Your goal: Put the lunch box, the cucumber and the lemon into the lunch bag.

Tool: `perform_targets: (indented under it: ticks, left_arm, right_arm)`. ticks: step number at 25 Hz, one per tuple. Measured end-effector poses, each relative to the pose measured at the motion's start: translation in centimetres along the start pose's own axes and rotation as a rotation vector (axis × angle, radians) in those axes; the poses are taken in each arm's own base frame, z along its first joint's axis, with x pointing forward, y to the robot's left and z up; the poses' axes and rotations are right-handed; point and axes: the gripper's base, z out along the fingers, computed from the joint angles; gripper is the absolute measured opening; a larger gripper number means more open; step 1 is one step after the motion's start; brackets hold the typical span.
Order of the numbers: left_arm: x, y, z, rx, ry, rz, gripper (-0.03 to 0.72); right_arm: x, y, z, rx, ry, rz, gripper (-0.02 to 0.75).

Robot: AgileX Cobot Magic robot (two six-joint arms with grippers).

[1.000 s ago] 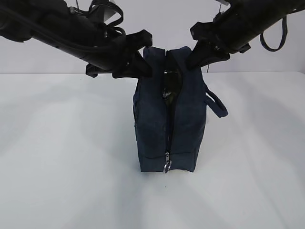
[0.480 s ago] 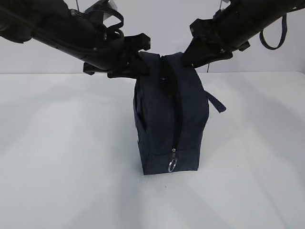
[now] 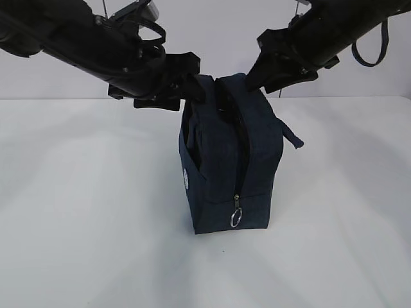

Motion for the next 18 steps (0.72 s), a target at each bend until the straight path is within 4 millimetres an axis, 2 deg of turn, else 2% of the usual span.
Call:
perform_targets:
  ticks: [4,11,18]
  left_arm:
    - [0.0,0.5,-0.3,-0.013,0.022,0.015,0.402]
    - [-1.0,1.0,-4.1,-0.003,0.045,0.024,0.412]
    - [0.0,-0.1,-6.2,0.019,0.167,0.083,0.412]
  right_arm:
    - [0.0,0.0,-0.1,0.005,0.016,-0.012,0.361]
    - [-0.9,1.2,-2.2,-0.012,0.063,-0.055,0.361]
    - [-1.3,1.4,-3.4,0.037,0.077,0.005,0.363]
